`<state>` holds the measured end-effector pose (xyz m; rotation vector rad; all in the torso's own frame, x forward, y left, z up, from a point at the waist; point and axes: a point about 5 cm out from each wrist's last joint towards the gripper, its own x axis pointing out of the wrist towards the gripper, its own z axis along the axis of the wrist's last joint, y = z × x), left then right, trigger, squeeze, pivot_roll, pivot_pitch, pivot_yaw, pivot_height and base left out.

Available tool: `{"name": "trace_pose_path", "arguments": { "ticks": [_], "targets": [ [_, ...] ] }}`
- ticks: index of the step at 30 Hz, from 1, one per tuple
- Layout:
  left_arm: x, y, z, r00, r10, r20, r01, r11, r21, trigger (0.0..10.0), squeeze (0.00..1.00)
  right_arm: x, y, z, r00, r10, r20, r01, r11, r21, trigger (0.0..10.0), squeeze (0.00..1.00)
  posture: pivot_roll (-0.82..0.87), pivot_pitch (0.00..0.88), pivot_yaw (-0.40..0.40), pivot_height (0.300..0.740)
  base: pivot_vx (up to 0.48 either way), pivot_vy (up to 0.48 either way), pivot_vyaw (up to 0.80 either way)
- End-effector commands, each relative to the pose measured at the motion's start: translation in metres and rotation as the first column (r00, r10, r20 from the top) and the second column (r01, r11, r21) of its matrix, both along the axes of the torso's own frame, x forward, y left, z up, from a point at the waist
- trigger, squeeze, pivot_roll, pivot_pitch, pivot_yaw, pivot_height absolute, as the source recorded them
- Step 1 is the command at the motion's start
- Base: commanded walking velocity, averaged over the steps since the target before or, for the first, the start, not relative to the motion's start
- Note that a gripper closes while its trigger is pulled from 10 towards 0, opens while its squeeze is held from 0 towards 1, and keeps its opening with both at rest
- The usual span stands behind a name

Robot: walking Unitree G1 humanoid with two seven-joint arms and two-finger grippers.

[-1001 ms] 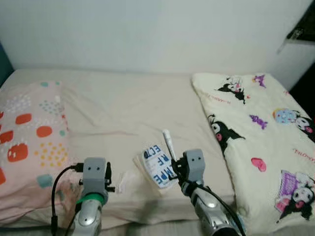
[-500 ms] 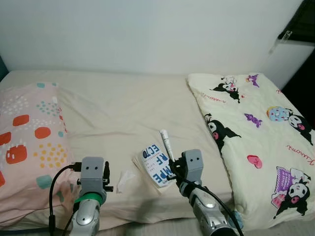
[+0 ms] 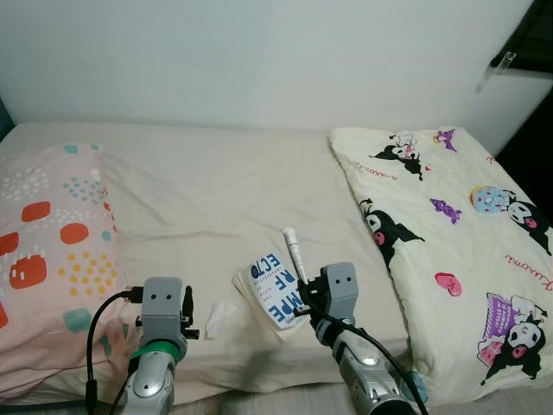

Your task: Clean up the room

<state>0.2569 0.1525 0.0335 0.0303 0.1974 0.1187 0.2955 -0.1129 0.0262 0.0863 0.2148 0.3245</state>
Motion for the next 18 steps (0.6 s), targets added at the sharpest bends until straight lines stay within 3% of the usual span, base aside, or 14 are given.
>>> {"name": "trace_pose_path", "arguments": {
  "ticks": [1, 18],
  "targets": [
    [-0.0035, -0.0026, -0.0042, 1.000, -0.011, -0.021, 0.010, 1.000, -0.009, 10.0, 0.00, -0.0044, -0.0008, -0.0060, 1.000, -0.008, -0.028, 0.009, 1.000, 0.011, 10.0, 0.00, 0.05, 0.007, -0.054, 0.740, -0.255, 0.000, 0.00],
    [-0.0023, -0.0014, -0.0034, 1.000, -0.014, -0.020, 0.013, 1.000, -0.008, 10.0, 0.00, -0.0047, -0.0009, -0.0062, 1.000, -0.011, -0.029, 0.011, 1.000, 0.009, 10.0, 0.00, 0.05, 0.007, -0.054, 0.740, -0.260, 0.000, 0.00]
  ]
}}
